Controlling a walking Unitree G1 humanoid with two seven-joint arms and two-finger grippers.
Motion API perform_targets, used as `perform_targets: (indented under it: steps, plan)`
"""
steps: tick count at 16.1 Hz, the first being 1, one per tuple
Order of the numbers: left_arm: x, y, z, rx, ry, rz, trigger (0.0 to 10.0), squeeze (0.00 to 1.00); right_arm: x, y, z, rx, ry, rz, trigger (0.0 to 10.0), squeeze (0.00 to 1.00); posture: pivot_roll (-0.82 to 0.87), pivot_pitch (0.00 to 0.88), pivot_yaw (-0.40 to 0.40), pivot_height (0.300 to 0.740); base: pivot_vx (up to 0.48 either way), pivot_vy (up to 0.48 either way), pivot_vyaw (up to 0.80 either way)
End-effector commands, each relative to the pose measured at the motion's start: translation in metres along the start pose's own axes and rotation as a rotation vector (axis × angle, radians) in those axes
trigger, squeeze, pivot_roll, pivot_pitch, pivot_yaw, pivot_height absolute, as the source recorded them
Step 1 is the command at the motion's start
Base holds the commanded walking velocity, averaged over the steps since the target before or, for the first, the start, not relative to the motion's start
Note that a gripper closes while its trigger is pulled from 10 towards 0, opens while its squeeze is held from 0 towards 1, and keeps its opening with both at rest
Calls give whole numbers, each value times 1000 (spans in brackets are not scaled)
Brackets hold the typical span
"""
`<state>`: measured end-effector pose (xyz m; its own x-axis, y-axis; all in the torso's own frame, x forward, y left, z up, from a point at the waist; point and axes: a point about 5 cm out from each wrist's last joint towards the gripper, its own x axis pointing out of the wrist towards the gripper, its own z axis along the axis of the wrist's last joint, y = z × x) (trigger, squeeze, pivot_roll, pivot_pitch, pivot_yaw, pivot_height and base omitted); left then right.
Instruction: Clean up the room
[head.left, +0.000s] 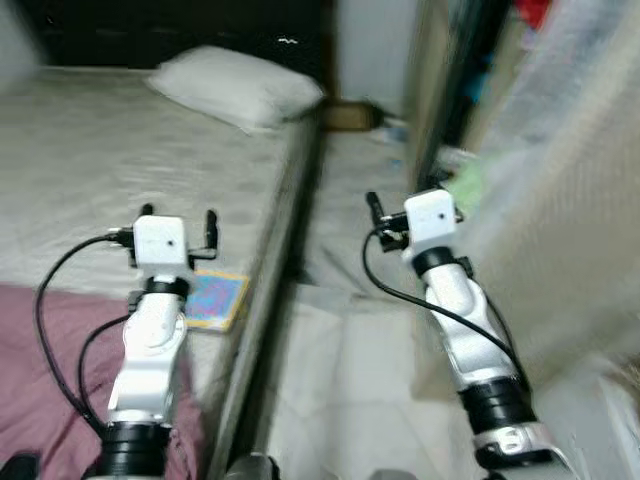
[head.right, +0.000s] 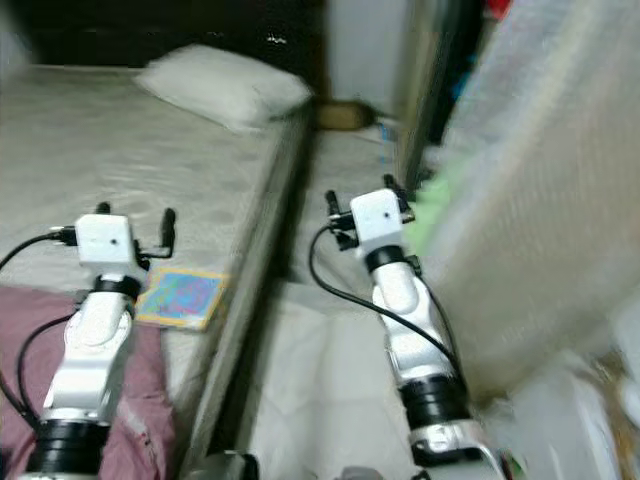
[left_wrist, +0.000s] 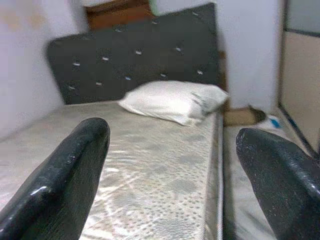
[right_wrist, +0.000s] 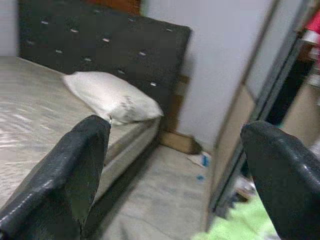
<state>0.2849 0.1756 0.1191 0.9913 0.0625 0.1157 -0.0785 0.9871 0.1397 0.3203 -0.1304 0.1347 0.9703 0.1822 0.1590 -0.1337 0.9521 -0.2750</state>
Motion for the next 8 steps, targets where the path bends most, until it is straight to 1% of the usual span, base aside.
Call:
perform_targets:
  steps: [1, 2, 3, 4, 5, 6, 7, 8]
  plan:
    - [0, 1, 2, 3, -4, -2, 10000, 0, 1, -2, 0, 3, -1, -2, 10000, 0, -111, 0, 11, 740, 0, 0, 800]
    - [-2, 2, 2, -15, 0, -5, 10000, 0, 1, -1, 0, 5, 0, 0, 10000, 0, -111, 0, 11, 740, 0, 0, 800]
    - [-8, 8, 2, -33, 15, 8, 10000, 0, 0, -2, -1, 8, 5, 3, 10000, 0, -103, 0, 5, 740, 0, 0, 800]
    - [-13, 11, 1, -34, 22, 27, 10000, 0, -2, -2, -2, 8, 12, 5, 10000, 0, -100, 0, 0, 740, 0, 0, 800]
    - [-22, 16, -1, -45, 39, 57, 10000, 0, -7, -3, -7, 19, 41, 7, 10000, 0, -90, 0, -13, 740, 0, 0, 800]
    - [-25, 18, -2, -44, 45, 69, 10000, 0, -9, -3, -9, 25, 55, 9, 10000, 0, -87, 0, -18, 740, 0, 0, 800]
    - [-35, 24, -6, -48, 75, 98, 10000, 0, -14, 0, -17, 45, 104, 36, 10000, 0, -78, 0, -27, 740, 0, 0, 800]
    - [-42, 25, -12, -50, 103, 104, 10000, 0, -17, 4, -23, 63, 136, 70, 10000, 0, -73, 0, -30, 740, 0, 0, 800]
